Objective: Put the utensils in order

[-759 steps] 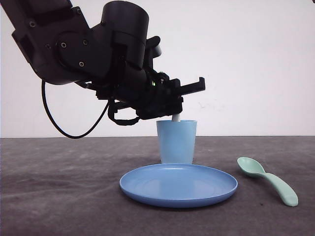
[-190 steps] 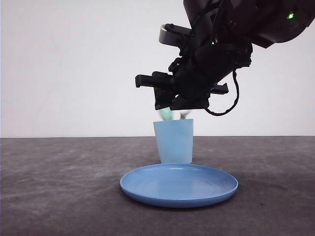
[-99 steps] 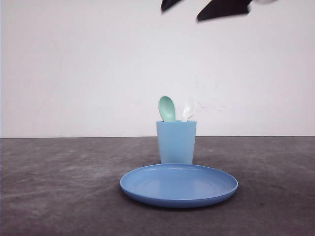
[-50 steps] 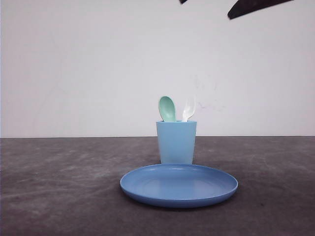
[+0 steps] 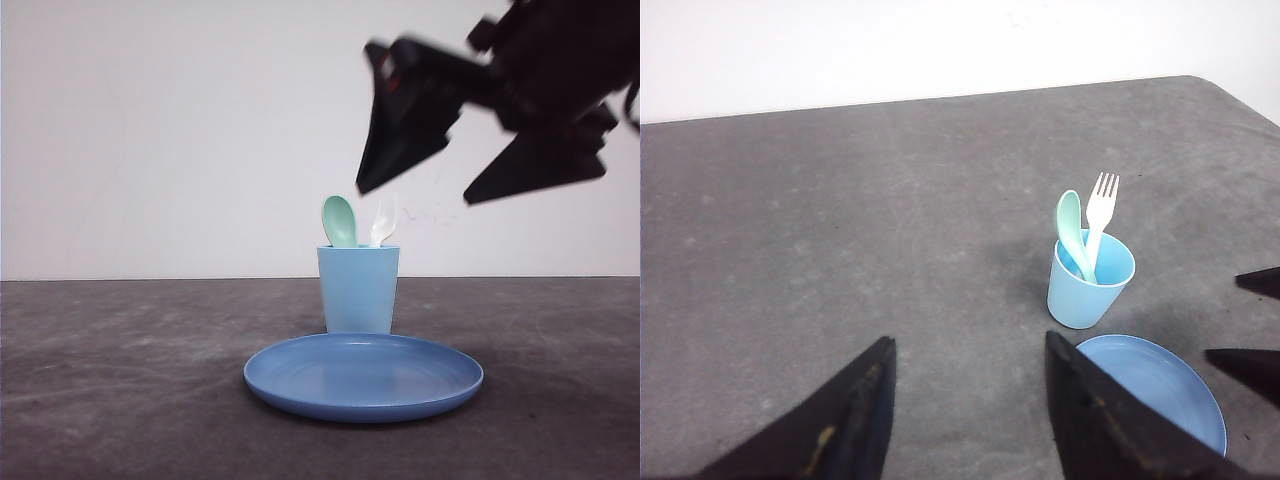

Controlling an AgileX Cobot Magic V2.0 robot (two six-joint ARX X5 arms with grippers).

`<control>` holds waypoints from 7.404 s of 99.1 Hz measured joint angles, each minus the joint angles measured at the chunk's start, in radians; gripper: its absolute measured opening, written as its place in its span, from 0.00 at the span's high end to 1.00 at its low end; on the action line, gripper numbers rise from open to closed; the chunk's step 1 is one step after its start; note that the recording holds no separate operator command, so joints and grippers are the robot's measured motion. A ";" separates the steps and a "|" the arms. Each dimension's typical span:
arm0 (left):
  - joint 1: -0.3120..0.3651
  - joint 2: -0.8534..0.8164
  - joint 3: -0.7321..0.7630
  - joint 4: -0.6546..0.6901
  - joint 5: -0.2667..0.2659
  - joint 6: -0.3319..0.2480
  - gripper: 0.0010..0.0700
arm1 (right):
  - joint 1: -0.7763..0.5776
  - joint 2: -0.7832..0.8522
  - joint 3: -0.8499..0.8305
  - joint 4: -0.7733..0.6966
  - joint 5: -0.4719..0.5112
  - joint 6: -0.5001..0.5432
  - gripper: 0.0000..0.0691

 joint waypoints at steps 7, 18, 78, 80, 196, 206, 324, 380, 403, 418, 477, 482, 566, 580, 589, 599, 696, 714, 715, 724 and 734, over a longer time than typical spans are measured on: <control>0.000 0.000 0.000 0.000 0.000 0.000 0.61 | -0.003 0.051 0.000 0.043 0.001 0.004 0.02; 0.000 0.000 0.000 0.000 0.000 0.000 0.61 | -0.016 0.135 0.000 0.108 0.007 0.012 0.02; 0.000 0.000 0.000 0.000 0.000 0.000 0.61 | -0.106 0.404 0.000 0.388 -0.083 0.077 0.01; 0.000 0.000 0.000 0.000 0.000 0.000 0.61 | -0.107 0.409 0.000 0.394 -0.083 0.078 0.01; 0.000 0.000 0.000 0.008 0.000 0.000 0.61 | -0.180 0.589 0.151 0.436 -0.188 0.082 0.02; 0.000 0.000 0.000 0.008 0.000 0.000 0.61 | -0.183 0.600 0.159 0.434 -0.188 0.082 0.01; 0.000 0.000 0.000 0.008 0.000 0.009 0.61 | -0.212 0.634 0.235 0.406 -0.180 0.063 0.34; 0.000 0.000 0.000 0.023 0.000 0.009 0.61 | -0.171 0.068 0.235 0.042 -0.181 -0.088 0.34; 0.000 0.000 0.000 0.029 0.000 0.012 0.61 | -0.137 -0.056 0.235 -0.110 -0.180 -0.103 0.34; 0.000 0.000 0.000 0.029 0.000 0.012 0.61 | -0.105 -0.054 0.233 -0.191 -0.180 -0.103 0.34; 0.000 0.000 0.000 0.029 0.000 0.013 0.61 | 0.022 -0.013 -0.094 0.196 -0.130 -0.082 0.35; 0.000 0.000 0.000 0.029 0.000 0.013 0.61 | 0.028 0.010 -0.117 0.230 -0.127 -0.076 0.35; 0.000 0.000 0.000 0.000 0.000 0.020 0.61 | 0.053 0.381 -0.142 0.556 -0.101 -0.024 0.35; 0.000 0.000 0.000 0.000 0.000 0.026 0.61 | 0.053 0.381 -0.142 0.556 -0.116 -0.023 0.21; 0.000 0.000 0.000 0.000 0.000 0.027 0.61 | 0.053 0.381 -0.142 0.556 -0.128 -0.023 0.06; 0.000 0.000 0.000 0.000 0.000 0.027 0.61 | 0.053 0.381 -0.142 0.555 -0.128 -0.021 0.02; 0.000 0.000 0.000 0.001 0.000 0.027 0.61 | 0.053 -0.315 0.169 -0.335 -0.032 -0.053 0.02; 0.000 0.000 0.000 0.001 0.000 0.015 0.61 | 0.053 -0.331 0.355 -0.498 0.009 -0.058 0.02; 0.000 0.000 0.000 0.001 0.000 0.015 0.61 | 0.053 -0.332 0.363 -0.503 0.010 -0.057 0.02; 0.000 0.000 0.000 0.002 0.000 0.011 0.61 | 0.053 -0.341 0.415 -0.528 0.035 -0.057 0.02; 0.000 0.000 0.000 0.002 0.000 0.011 0.61 | 0.053 -0.357 0.424 -0.544 0.057 -0.058 0.02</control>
